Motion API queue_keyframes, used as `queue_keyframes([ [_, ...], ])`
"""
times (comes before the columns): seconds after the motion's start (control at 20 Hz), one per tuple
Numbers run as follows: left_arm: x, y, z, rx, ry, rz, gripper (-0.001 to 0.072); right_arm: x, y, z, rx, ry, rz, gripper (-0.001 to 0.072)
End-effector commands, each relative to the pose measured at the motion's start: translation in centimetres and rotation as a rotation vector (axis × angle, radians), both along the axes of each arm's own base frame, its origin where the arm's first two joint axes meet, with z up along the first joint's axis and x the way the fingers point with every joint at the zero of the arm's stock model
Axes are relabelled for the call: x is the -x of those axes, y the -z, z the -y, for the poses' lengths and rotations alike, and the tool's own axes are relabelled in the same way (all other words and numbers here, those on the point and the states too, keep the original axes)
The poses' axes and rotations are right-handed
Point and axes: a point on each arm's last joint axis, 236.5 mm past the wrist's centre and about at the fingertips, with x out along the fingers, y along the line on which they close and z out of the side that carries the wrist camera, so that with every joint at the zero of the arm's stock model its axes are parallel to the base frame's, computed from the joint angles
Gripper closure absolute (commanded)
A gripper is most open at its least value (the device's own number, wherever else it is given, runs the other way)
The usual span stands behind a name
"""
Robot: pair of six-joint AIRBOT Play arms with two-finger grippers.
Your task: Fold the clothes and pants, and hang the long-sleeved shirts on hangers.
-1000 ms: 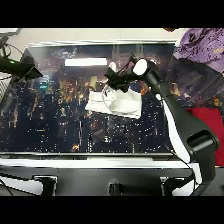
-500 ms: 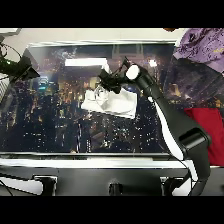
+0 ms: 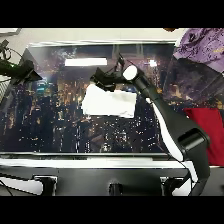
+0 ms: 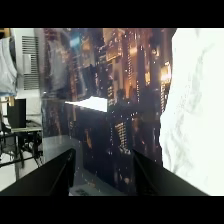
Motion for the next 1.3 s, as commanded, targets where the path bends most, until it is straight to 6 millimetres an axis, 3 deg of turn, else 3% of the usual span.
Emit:
queue_keyframes([
  [0.0,-0.1,0.1,0.0,0.000,-0.001,0.001,0.0691,0.5,-1.5,5.0,0.041,-0.076,0.003,0.0249],
  [0.1,-0.1,0.0,0.0,-0.003,0.004,0.006,0.0690,-0.3,-1.7,11.5,0.109,-0.083,0.011,0.0226],
  [0.25,-0.3,0.0,-0.1,-0.005,0.002,0.017,0.0690,-0.5,1.7,20.7,0.215,-0.073,-0.059,0.0216],
  [0.35,-0.5,-0.1,-0.1,-0.006,-0.002,0.026,0.0690,-0.3,4.8,24.2,0.200,-0.041,-0.118,0.0216],
  [0.45,-0.7,-0.2,-0.2,-0.010,0.002,0.035,0.0690,-0.1,8.2,26.2,0.174,0.014,-0.165,0.0216],
  [0.55,-0.7,-0.2,-0.2,-0.015,0.010,0.039,0.0690,0.6,12.2,26.8,0.158,0.058,-0.232,0.0215],
  [0.75,-0.8,-0.3,-0.2,-0.015,0.006,0.046,0.0690,3.2,17.5,23.1,0.071,0.009,-0.342,0.0217],
  [1.05,-1.2,-0.4,-0.3,-0.017,-0.002,0.061,0.0690,2.7,20.0,20.6,0.104,0.022,-0.340,0.0249],
  [1.15,-1.2,-0.4,-0.3,-0.017,-0.002,0.062,0.0690,2.3,19.8,20.1,0.094,0.037,-0.328,0.0410],
  [1.2,-1.2,-0.4,-0.3,-0.017,-0.002,0.062,0.0690,2.0,19.3,19.8,0.069,0.048,-0.325,0.0565],
  [1.25,-1.3,-0.4,-0.3,-0.017,-0.003,0.063,0.0690,1.7,18.7,19.5,0.049,0.045,-0.311,0.0663],
])
